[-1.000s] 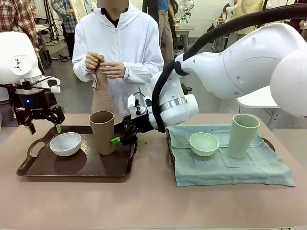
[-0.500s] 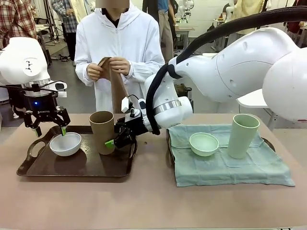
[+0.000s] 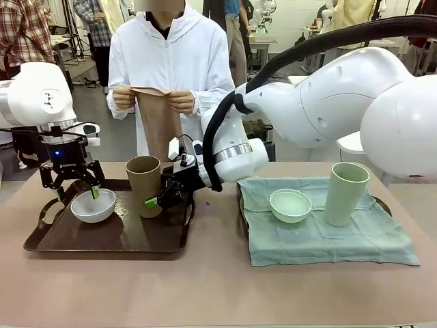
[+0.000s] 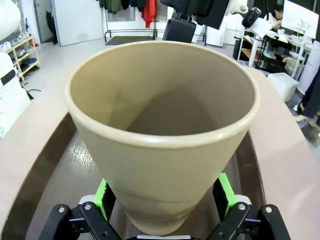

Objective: Set up a tray with a mat and arrange the tableware.
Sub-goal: Pick up the Picnic Bowl and Reusable plastic cup from the Handle tray in front of the human's position and hold them in the air.

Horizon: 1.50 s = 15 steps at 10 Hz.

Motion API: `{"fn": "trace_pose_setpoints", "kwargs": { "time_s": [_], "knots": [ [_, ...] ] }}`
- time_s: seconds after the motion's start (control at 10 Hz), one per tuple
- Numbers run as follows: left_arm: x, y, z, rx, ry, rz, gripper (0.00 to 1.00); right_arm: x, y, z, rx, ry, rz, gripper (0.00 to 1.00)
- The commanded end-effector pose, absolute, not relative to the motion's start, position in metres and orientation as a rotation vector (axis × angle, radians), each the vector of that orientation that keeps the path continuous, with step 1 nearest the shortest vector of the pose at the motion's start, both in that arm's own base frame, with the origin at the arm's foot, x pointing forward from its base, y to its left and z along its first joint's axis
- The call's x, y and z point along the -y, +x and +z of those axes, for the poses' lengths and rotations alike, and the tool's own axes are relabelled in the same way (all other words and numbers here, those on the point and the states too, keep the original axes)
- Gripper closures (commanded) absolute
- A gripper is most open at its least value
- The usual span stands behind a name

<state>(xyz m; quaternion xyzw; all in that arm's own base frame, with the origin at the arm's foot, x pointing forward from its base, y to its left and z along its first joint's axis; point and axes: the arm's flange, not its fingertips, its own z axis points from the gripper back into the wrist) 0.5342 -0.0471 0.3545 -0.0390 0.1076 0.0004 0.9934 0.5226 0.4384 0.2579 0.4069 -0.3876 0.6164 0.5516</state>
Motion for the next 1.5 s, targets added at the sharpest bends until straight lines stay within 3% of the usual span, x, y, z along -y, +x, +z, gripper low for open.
{"fn": "trace_pose_setpoints", "kwargs": {
  "time_s": [0.0,0.6,0.7,0.8,0.9,1.0,1.1,1.2,1.4],
  "knots": [
    [0.043,0.538,0.354,-0.204,-0.069,-0.012,0.0,-0.448,0.529,0.256,0.942,0.96,1.462,0.0],
    [0.041,0.537,0.346,-0.186,-0.081,-0.034,0.0,-0.457,0.535,0.249,0.949,0.997,1.484,0.0],
    [0.041,0.536,0.346,-0.18,-0.085,-0.043,0.36,-0.457,0.536,0.249,0.961,1.013,1.505,0.0],
    [0.041,0.536,0.345,-0.184,-0.079,-0.043,0.5,-0.457,0.536,0.248,0.962,1.017,1.515,0.6],
    [0.042,0.535,0.345,-0.189,-0.08,-0.044,0.87,-0.456,0.536,0.248,0.962,1.02,1.518,0.6],
    [0.042,0.536,0.343,-0.195,-0.077,-0.045,0.57,-0.455,0.536,0.247,0.963,1.023,1.522,1.0],
    [0.044,0.535,0.341,-0.205,-0.072,-0.047,1.0,-0.454,0.536,0.247,0.966,1.028,1.523,0.65],
    [0.045,0.535,0.34,-0.21,-0.068,-0.048,1.0,-0.453,0.535,0.247,0.97,1.032,1.524,1.0],
    [0.046,0.535,0.339,-0.216,-0.062,-0.05,0.96,-0.451,0.535,0.246,0.972,1.038,1.527,1.0]
  ]
}}
